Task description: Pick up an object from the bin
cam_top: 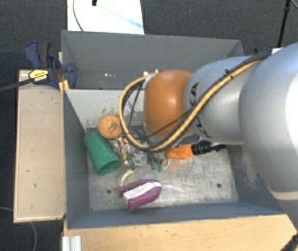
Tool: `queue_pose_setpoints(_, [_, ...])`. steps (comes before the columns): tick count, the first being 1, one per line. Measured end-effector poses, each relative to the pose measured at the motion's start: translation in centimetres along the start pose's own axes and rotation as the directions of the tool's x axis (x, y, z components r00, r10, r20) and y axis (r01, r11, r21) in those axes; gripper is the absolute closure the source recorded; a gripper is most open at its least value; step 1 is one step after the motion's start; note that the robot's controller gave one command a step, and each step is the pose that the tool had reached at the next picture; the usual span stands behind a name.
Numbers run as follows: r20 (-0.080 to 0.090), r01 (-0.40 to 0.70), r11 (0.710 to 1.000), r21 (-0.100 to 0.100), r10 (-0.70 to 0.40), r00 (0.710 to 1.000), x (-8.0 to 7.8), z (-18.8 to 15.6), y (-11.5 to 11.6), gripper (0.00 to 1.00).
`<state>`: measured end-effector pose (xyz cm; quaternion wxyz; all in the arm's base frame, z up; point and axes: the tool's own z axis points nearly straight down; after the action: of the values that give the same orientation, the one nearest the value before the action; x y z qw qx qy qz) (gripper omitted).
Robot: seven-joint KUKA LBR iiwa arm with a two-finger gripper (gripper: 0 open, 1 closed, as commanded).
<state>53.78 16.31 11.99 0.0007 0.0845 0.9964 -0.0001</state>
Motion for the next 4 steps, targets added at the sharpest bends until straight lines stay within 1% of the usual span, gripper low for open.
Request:
queue_pose_setpoints(1, [0.001,0.003,1.000,-0.001,-0.003,1.000,0.3,-4.9,-0.2,1.00])
queue_pose_setpoints(2, [0.000,-0.021,1.000,-0.001,0.021,1.000,-0.9,-5.3,3.7,1.00])
queue_pose_setpoints(3, [-0.002,0.137,0.991,0.000,-0.137,0.991,2.5,-7.1,1.8,1.00])
queue_pose_setpoints(4, [-0.003,0.277,0.961,0.000,-0.277,0.961,2.2,-13.2,2.6,1.00])
